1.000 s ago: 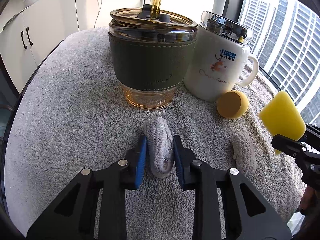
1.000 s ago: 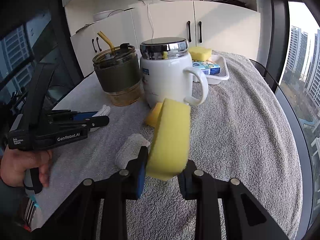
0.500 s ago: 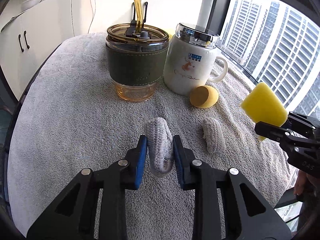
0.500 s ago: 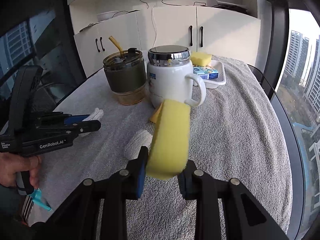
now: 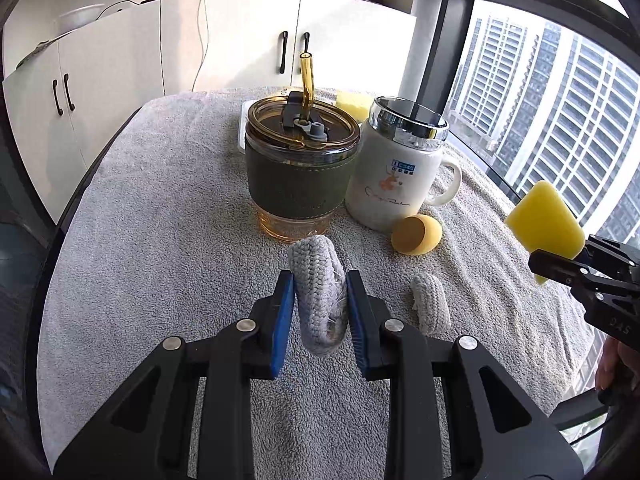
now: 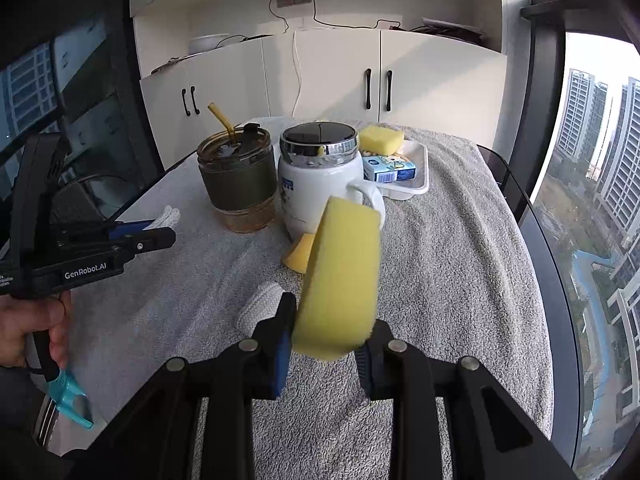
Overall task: Organize soft objects
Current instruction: 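Carry grey sock with left gripper while right carries yellow sponge to tray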
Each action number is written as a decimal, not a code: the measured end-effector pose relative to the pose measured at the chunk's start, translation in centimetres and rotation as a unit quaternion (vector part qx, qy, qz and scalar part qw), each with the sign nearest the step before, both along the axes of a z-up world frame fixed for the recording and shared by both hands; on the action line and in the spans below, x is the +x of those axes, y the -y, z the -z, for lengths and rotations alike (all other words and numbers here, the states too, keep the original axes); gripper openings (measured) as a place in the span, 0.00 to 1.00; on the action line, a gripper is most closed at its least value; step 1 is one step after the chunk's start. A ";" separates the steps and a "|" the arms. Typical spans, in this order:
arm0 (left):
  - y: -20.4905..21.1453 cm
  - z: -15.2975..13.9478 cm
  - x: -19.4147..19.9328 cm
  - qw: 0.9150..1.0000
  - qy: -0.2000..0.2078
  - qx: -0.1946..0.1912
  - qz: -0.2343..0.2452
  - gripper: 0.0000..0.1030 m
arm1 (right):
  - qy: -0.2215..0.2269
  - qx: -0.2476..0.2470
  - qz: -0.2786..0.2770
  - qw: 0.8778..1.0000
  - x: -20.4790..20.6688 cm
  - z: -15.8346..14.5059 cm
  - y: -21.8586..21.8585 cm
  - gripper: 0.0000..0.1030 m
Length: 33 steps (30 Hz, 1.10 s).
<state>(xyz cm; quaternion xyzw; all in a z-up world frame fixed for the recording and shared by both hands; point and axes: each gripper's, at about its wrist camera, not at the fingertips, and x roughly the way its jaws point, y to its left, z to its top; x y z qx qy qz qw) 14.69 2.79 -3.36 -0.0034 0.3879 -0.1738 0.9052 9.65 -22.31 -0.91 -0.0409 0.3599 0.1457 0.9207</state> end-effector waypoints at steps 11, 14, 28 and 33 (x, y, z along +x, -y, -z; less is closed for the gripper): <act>-2.0 -2.8 3.2 1.000 0.018 -0.008 -0.011 0.24 | 0.026 -0.022 0.003 0.999 3.0 -2.7 1.2 0.28; -2.3 -4.0 4.6 1.000 0.022 0.000 -0.006 0.24 | 0.033 -0.035 0.002 0.999 4.5 -3.6 1.7 0.28; 1.2 -8.9 16.6 0.994 0.039 0.073 0.067 0.24 | 0.030 -0.084 -0.040 0.995 17.1 -8.1 2.7 0.28; 3.4 -7.8 21.2 0.992 0.010 0.079 0.100 0.24 | 0.000 -0.095 -0.057 0.994 22.4 -6.9 1.8 0.28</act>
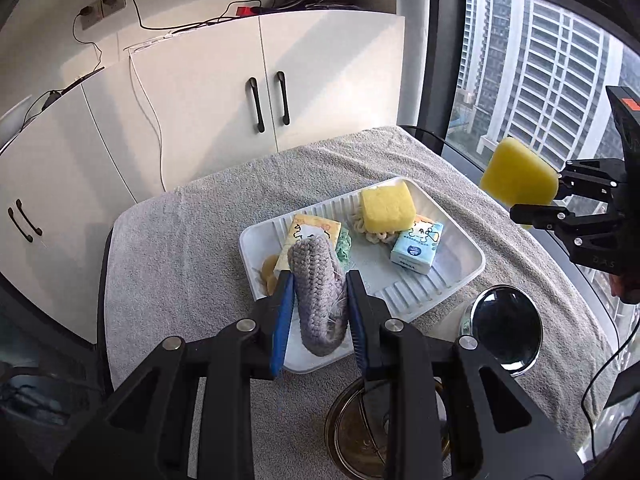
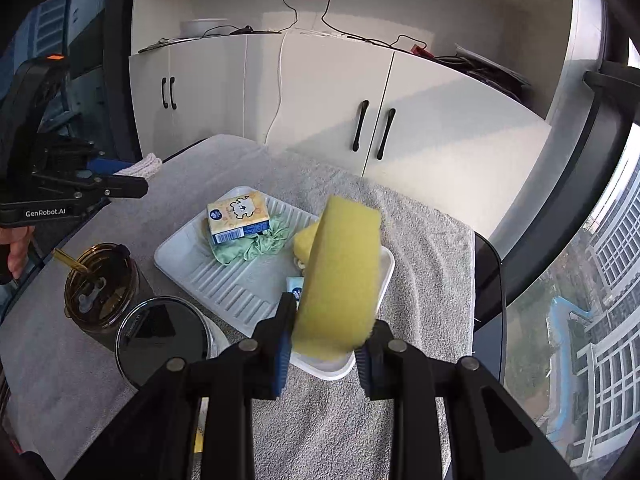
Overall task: Organize soft objects
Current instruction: 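Carry grey sock with left gripper while right carries yellow sponge to tray, then lower sock into tray and open left gripper while right releases sponge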
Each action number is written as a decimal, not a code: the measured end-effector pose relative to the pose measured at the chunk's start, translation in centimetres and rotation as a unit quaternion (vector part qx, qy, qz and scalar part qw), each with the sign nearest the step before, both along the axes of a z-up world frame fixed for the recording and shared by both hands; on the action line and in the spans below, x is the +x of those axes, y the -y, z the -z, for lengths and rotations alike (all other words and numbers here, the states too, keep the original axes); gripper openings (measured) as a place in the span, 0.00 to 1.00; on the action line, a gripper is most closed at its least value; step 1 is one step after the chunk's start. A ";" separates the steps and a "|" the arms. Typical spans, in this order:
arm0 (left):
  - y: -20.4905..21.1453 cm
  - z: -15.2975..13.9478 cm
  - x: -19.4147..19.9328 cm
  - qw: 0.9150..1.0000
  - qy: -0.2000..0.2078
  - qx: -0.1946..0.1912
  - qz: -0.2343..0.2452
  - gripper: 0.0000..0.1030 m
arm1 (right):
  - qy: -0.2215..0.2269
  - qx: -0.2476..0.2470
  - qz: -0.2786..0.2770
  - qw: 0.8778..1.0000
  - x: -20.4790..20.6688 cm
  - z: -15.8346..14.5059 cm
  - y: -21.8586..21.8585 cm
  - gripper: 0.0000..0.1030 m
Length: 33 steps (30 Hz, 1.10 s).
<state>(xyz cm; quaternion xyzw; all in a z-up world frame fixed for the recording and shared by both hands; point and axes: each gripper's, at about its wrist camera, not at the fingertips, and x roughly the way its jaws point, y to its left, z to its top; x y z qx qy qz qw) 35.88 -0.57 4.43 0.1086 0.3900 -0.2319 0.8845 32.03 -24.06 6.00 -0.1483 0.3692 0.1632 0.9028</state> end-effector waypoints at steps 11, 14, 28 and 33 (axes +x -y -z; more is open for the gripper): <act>7.3 3.8 5.5 0.994 -0.059 0.041 0.084 0.24 | -0.081 -0.001 -0.034 0.996 7.0 5.6 -2.4 0.28; 8.5 4.7 6.4 0.991 -0.071 0.056 0.097 0.24 | -0.093 -0.003 -0.040 0.995 7.9 6.6 -2.6 0.28; 9.1 5.7 9.0 0.983 -0.107 0.094 0.117 0.24 | -0.128 -0.005 -0.050 0.991 9.5 9.1 -2.8 0.26; 9.5 6.8 9.5 0.976 -0.120 0.119 0.134 0.24 | -0.134 -0.006 -0.049 0.990 9.8 9.6 -3.1 0.26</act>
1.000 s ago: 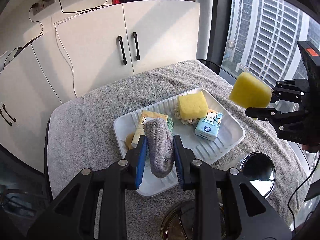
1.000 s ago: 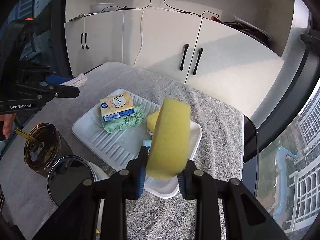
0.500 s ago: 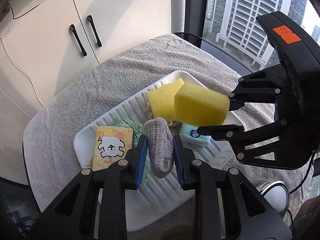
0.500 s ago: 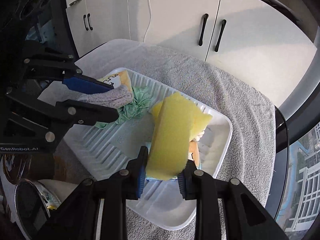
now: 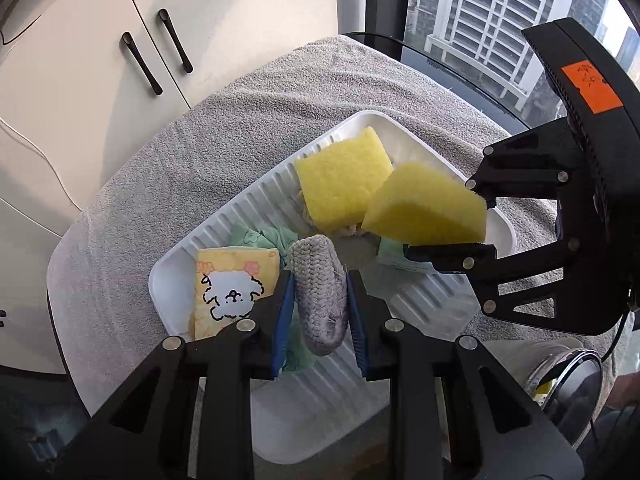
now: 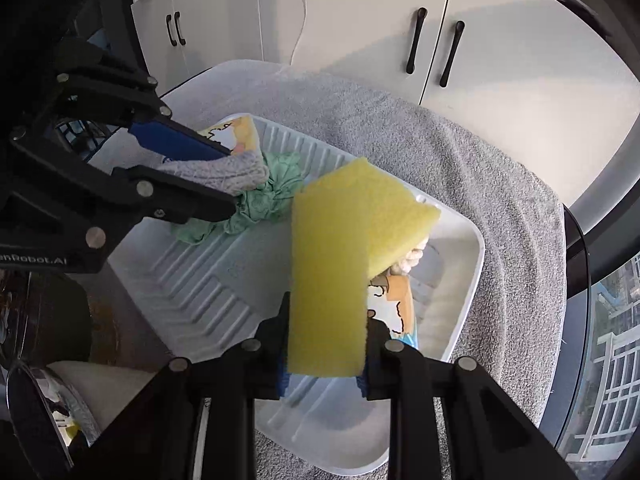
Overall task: Organize soft objects
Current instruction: 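Lower sock into tray and open left gripper while right releases sponge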
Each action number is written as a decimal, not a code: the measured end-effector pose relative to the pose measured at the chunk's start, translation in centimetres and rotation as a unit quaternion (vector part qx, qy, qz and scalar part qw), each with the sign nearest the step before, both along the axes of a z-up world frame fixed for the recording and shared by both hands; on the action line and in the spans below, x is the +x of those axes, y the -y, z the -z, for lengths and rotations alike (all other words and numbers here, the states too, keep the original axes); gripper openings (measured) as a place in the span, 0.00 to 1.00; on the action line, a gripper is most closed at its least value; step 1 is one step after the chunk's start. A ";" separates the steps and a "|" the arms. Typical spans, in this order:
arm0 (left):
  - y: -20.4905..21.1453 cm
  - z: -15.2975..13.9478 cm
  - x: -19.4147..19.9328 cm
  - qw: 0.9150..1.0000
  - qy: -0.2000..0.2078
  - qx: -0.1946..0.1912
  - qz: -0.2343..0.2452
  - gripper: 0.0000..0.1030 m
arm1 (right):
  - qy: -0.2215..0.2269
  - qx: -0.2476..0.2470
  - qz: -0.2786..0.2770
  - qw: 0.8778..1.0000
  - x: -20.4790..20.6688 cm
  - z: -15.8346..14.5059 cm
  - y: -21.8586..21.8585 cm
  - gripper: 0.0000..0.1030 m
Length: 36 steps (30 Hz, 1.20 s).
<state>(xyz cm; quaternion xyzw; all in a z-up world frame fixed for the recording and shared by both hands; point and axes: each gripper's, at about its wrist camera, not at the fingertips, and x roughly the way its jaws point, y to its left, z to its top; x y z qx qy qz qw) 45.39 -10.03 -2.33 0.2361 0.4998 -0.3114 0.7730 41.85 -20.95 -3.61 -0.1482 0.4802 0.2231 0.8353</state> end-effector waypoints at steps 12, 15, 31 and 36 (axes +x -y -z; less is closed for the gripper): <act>1.5 1.3 1.0 0.999 -0.004 0.047 0.017 0.26 | -0.003 -0.005 0.010 1.000 0.4 0.4 0.1 0.41; 1.9 1.7 1.0 0.998 -0.004 0.061 0.025 0.26 | -0.004 -0.007 0.010 1.000 0.3 0.6 0.0 0.41; 1.9 1.5 0.9 0.997 0.023 0.069 0.019 0.60 | 0.005 0.000 0.012 1.000 -0.5 -0.2 0.5 0.57; 0.8 -0.3 0.5 0.998 0.036 0.052 0.006 0.63 | 0.012 0.010 0.016 1.000 -1.6 -1.1 1.4 0.60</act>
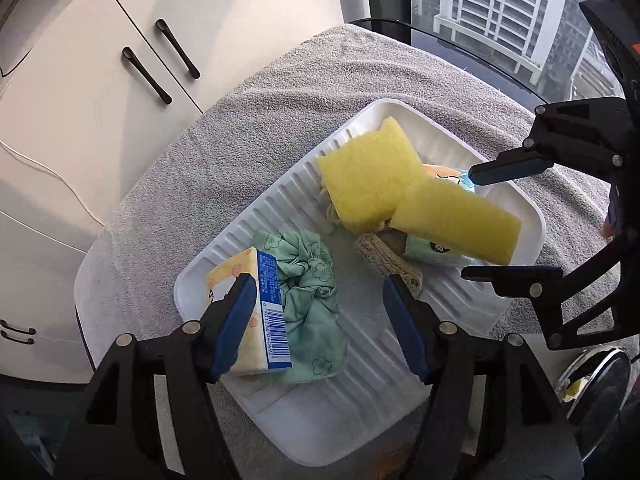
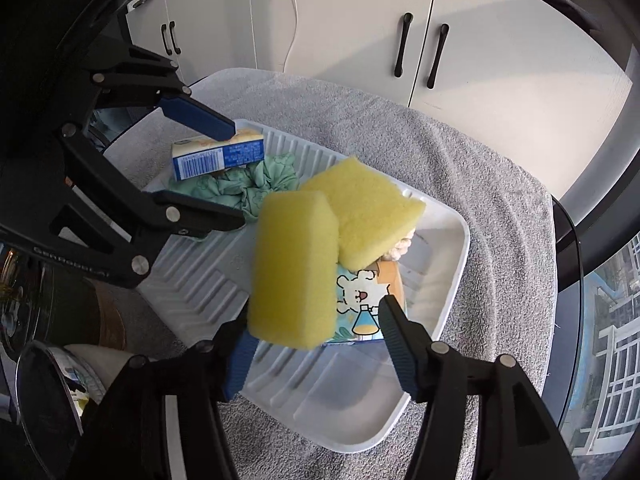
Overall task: Organize soft objects
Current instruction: 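Lower sock into tray and open left gripper while right releases sponge, then withdraw both open grippers toward the remaining sock and egg sponge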
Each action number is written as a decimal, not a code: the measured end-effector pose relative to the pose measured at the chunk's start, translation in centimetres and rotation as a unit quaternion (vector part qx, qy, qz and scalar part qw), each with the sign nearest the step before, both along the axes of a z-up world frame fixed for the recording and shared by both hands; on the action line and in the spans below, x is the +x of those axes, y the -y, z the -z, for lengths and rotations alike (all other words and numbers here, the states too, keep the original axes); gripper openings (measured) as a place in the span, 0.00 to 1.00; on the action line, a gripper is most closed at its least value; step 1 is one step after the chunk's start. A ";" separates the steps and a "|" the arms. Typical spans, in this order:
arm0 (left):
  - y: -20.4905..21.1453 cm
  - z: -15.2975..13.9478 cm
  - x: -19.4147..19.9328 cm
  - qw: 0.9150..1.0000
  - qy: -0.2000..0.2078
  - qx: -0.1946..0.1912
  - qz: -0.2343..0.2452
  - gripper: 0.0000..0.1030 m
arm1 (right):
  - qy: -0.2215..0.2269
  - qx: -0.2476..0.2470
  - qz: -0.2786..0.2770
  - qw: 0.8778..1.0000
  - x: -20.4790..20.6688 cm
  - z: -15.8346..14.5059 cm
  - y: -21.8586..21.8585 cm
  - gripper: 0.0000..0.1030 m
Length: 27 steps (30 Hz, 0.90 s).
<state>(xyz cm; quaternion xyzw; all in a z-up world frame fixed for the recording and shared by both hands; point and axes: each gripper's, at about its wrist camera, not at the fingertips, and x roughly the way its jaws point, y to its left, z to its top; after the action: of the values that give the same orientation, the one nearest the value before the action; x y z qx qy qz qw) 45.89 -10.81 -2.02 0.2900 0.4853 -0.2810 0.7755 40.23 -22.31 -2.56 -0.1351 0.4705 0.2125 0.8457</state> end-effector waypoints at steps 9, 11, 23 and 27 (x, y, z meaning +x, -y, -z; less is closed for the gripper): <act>-1.5 -2.7 -1.7 0.999 0.019 -0.024 -0.020 0.71 | 0.008 0.020 0.023 1.000 -2.0 -0.9 1.5 0.63; -2.0 -3.4 -2.2 0.999 0.026 -0.034 -0.029 0.75 | 0.011 0.023 0.028 0.999 -2.3 -1.2 1.8 0.63; -6.3 -5.3 -3.4 0.989 0.050 -0.093 -0.105 1.00 | 0.026 0.031 0.053 0.998 -4.3 -2.6 3.5 0.75; -8.0 -5.5 -3.7 0.984 0.055 -0.113 -0.130 1.00 | 0.030 0.032 0.059 0.997 -4.7 -2.9 3.5 0.80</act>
<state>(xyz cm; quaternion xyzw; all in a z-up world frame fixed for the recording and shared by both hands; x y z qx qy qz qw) 42.19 -2.78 3.48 0.1500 0.4403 -0.2147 0.8588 35.49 -25.84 0.34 -0.0863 0.4452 0.1733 0.8743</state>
